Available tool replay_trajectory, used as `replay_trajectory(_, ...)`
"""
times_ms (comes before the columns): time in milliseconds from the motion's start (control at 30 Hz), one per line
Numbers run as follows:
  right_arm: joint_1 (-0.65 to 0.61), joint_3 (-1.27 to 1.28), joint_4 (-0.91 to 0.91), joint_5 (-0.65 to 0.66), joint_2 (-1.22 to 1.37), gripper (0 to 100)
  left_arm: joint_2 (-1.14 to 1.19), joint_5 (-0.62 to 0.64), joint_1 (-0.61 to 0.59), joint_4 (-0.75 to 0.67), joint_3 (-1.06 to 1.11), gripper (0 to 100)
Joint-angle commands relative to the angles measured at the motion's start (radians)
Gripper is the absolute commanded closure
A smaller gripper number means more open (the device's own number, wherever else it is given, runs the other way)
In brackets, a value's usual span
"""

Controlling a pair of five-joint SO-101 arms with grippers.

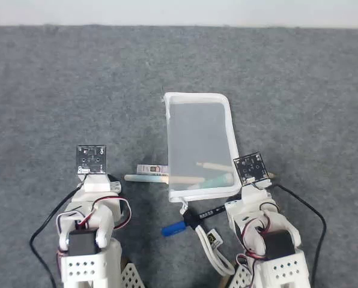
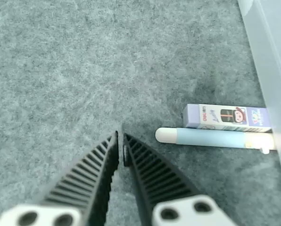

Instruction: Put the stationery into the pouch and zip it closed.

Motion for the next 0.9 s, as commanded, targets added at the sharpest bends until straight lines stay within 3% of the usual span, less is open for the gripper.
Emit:
replay_trajectory(0, 0.010, 0.020, 0.007, 0.009, -0.021, 98.7, -0.018, -0.008, -0.006, -0.098, -0.012, 99)
replay_trajectory(167, 0.012, 0.020, 0.024, 0.012, -0.019, 98.7, -0.018, -0.009, -0.002, -0.193, -0.012, 99)
replay_trajectory(367, 0.033, -0.026, 0.045, 0.026, -0.022, 98.6, -0.018, -0.003, 0.003, -0.203, -0.012, 99)
replay_trajectory(567, 0.061, -0.209, 0.038, 0.261, -0.022, 98.6, -0.018, -0.008, 0.021, -0.209, -0.012, 99)
replay_trajectory(733, 0.056, -0.368, 0.038, 0.284, -0.022, 98.9, -0.018, -0.008, -0.021, -0.235, -0.012, 99)
replay_trajectory(867, -0.054, -0.509, 0.042, 0.292, -0.016, 98.9, -0.018, -0.008, -0.035, -0.244, -0.012, 99)
